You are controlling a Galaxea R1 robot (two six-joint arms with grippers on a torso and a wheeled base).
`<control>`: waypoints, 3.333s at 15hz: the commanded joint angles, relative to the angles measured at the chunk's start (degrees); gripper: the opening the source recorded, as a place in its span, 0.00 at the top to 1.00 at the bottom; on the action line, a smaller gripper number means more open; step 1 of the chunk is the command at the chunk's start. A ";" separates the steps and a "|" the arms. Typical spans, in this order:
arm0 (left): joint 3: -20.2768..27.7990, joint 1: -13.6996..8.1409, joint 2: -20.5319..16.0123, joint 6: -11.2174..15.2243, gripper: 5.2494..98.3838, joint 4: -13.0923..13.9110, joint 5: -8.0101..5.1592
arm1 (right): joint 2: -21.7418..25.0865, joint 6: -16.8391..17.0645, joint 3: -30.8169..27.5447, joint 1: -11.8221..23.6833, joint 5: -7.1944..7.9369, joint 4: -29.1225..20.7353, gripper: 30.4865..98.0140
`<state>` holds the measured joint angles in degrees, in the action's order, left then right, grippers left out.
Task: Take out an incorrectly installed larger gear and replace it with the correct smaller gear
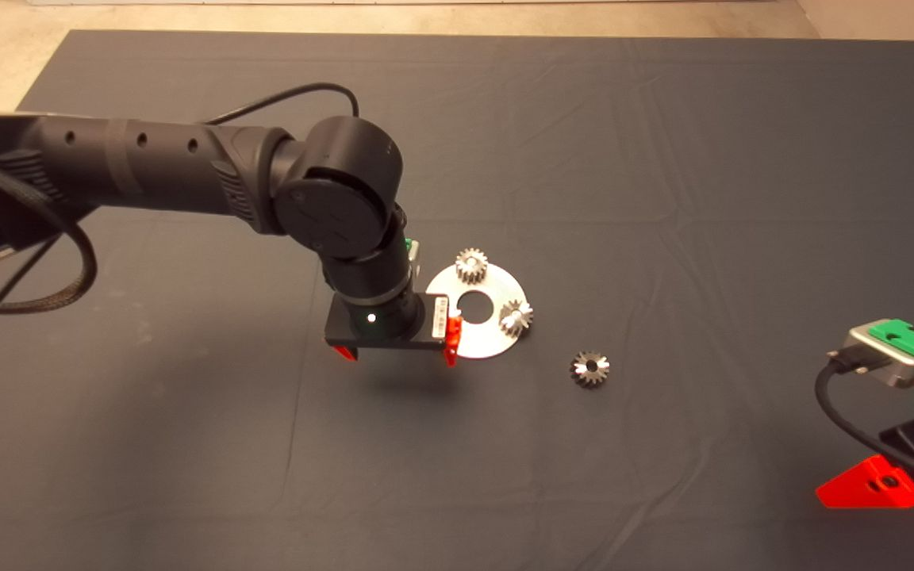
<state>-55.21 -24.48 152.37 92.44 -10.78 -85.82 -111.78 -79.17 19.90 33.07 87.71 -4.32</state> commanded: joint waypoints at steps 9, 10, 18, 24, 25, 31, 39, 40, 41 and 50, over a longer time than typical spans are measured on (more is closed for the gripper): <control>-4.65 -1.19 0.26 -20.36 0.01 -0.30 4.71 | -0.53 -0.38 -0.14 1.03 6.24 -1.05 0.00; -4.89 -1.19 0.26 -21.07 0.01 -0.30 6.62 | -0.51 -0.38 -0.14 1.03 6.24 -1.05 0.00; -7.30 -1.19 0.52 -22.74 0.01 -1.15 13.49 | -0.60 -0.46 -0.14 0.94 6.24 -1.05 0.00; -8.06 -1.19 0.43 -24.28 0.01 -2.50 13.40 | -0.51 -0.46 -0.09 0.86 6.33 -0.96 0.00; -8.06 -1.19 0.43 -24.69 0.01 -2.58 13.22 | -0.53 -0.46 -0.13 0.86 6.42 -0.96 0.00; -8.23 -1.10 0.00 -27.16 0.01 -2.50 12.96 | -0.60 -0.46 -0.05 0.86 6.42 -0.96 0.00; -8.24 -1.10 0.17 -28.19 0.09 -2.50 12.96 | -0.57 -0.46 -0.05 0.77 6.51 -0.96 0.00; -8.27 -1.10 0.26 -28.19 0.07 -2.50 13.04 | -0.51 -0.46 -0.05 0.77 6.51 -0.96 0.00; -8.41 -1.10 0.26 -28.19 0.07 -2.50 13.04 | -0.51 -0.46 -0.05 0.77 6.59 -0.96 0.00; -6.49 -0.84 0.17 -28.63 0.01 -7.21 12.69 | -0.53 -0.46 -0.05 0.77 6.51 -0.96 0.00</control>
<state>-63.61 -24.44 152.70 63.96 -15.68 -72.68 -112.10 -79.32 19.92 33.04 87.71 -4.33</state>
